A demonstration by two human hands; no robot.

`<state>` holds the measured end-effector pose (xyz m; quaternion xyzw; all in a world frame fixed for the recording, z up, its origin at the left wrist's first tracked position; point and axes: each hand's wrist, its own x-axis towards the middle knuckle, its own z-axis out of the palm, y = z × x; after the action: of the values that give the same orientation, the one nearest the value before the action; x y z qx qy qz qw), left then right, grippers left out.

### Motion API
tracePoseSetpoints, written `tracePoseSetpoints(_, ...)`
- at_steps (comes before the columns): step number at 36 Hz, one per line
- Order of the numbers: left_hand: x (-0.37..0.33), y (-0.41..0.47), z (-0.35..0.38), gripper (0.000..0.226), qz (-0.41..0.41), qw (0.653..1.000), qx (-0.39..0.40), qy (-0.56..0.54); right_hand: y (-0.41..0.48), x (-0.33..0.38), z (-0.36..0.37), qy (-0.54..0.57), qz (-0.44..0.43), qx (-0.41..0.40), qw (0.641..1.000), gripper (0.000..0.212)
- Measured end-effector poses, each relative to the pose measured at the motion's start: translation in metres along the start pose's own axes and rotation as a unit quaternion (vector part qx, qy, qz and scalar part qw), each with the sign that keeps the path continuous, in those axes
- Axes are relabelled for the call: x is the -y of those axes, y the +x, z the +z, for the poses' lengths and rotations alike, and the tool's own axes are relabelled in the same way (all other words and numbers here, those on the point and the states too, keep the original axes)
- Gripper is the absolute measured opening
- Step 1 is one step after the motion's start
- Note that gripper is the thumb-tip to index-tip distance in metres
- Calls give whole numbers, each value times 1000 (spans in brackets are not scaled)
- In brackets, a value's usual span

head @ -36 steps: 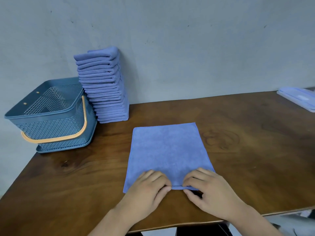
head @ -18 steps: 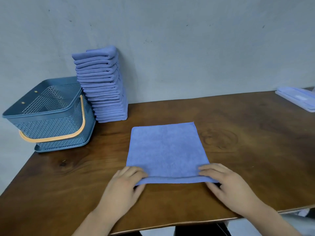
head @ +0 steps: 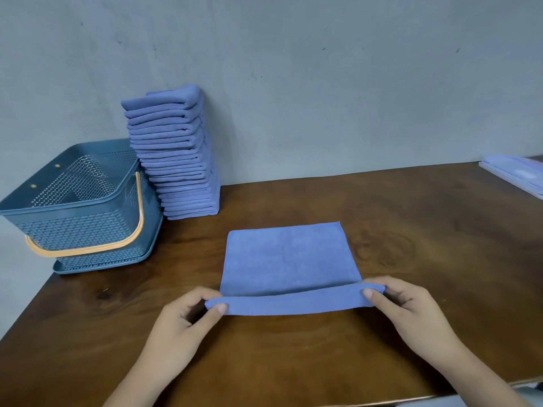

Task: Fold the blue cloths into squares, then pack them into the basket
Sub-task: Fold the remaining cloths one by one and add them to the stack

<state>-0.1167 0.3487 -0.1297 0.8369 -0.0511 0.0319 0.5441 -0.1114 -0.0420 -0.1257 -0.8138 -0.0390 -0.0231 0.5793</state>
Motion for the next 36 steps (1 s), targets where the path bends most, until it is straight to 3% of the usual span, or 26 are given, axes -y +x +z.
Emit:
tracePoseSetpoints(7, -19, 80, 3, 29, 12, 995, -25, -96, 73, 25, 7, 104, 30, -29, 994, 18)
tracePoseSetpoints(12, -10, 150, 14, 23, -120, 982, -39, -143, 138, 20, 17, 116, 79, -42, 989, 20)
tracePoseSetpoints(14, 0, 168, 19, 23, -173, 975, -62, -124, 159, 8, 21, 89, 103, -61, 989, 19)
tracePoseSetpoints(16, 9, 174, 23, 34, -198, 973, -93, -78, 170, -7, 22, 46, 119, -70, 989, 32)
tracePoseSetpoints(19, 10, 161, 28, 44, -177, 977, -107, -56, 169, -21, 21, 6, 113, -71, 991, 36)
tracePoseSetpoints(22, 9, 151, 29, 35, -129, 986, -93, -54, 164, -27, 21, -15, 81, -62, 995, 19)
tracePoseSetpoints(27, 17, 146, 28, 26, -89, 989, -113, -28, 162, -37, 29, -45, 60, -94, 993, 27)
tracePoseSetpoints(36, 19, 132, 42, 56, -55, 991, -88, 87, 159, -42, 36, -152, 16, -121, 981, 34)
